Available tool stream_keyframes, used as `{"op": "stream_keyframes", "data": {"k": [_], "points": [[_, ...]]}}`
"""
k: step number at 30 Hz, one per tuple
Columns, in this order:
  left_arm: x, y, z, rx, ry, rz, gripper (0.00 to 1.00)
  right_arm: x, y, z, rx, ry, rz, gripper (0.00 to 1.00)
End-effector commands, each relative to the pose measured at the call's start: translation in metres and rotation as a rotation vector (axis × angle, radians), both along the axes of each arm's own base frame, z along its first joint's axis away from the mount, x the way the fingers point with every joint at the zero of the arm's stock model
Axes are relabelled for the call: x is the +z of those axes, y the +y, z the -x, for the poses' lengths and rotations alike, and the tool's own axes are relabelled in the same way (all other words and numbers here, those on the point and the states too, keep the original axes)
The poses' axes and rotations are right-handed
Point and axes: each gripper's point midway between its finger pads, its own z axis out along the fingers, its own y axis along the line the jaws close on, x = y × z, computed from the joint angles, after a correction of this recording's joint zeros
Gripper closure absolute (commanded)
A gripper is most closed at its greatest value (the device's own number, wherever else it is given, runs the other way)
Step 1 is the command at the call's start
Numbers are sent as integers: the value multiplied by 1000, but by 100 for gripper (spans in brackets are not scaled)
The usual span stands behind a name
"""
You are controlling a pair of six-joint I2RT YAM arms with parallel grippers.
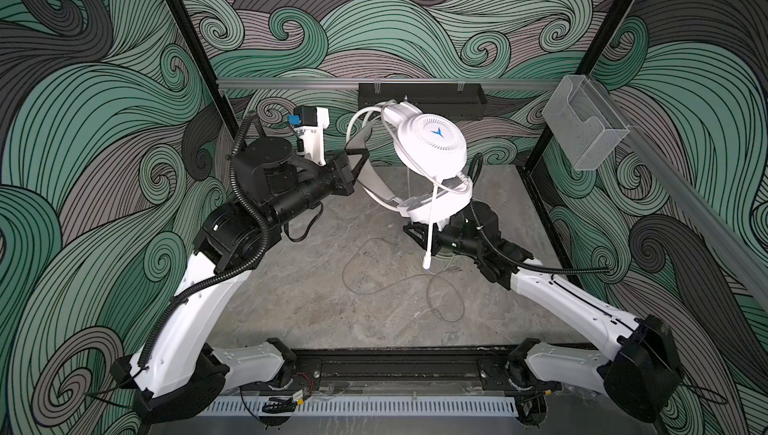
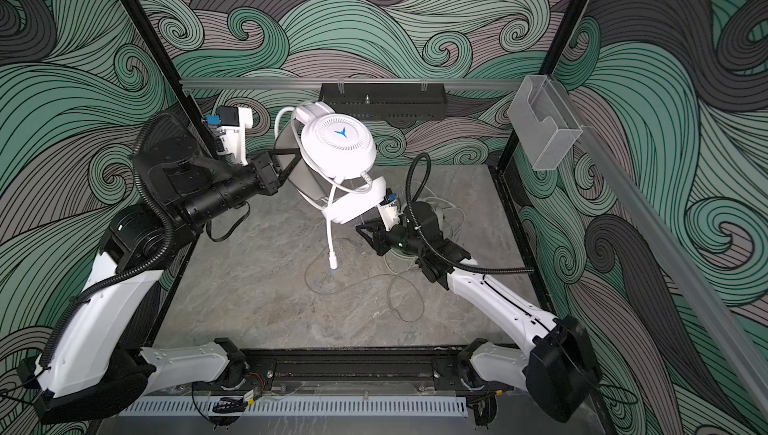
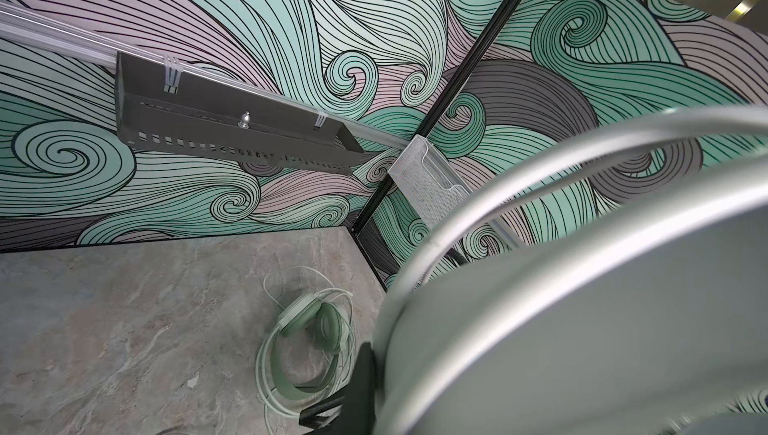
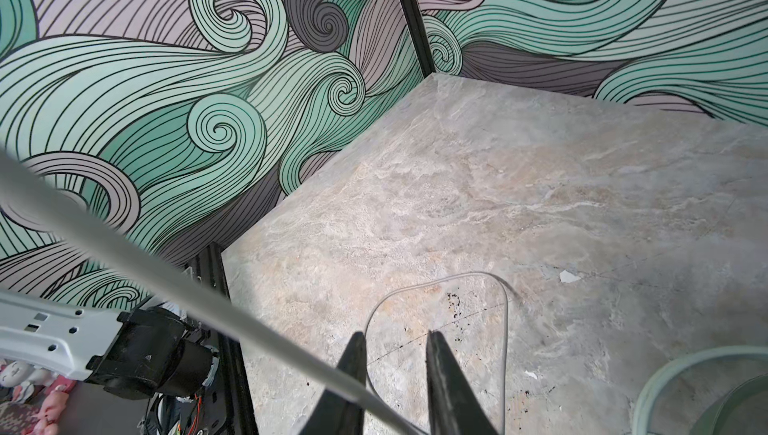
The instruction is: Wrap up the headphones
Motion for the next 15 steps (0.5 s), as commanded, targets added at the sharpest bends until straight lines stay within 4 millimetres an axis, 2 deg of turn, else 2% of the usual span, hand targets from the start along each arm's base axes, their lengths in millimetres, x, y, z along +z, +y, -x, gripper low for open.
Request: {"op": "stream_keyframes", "data": {"k": [1,7,9,12,15], "points": [[39,8,9,12,-75,109,100,3,4,-2,16,4,-39,73],[42,9,9,16,-78,106,100,-3,10,-6,28,22,-42,77],[44,10,9,17,-80,108,100,-7,12,-7,36,34,-41,83],[44,10,9,21,-77,115,100,-7,14,-4,60,39,-39,99],[42,14,5,52,-58,127,100,-8,13,0,77,42,-5,100]]}}
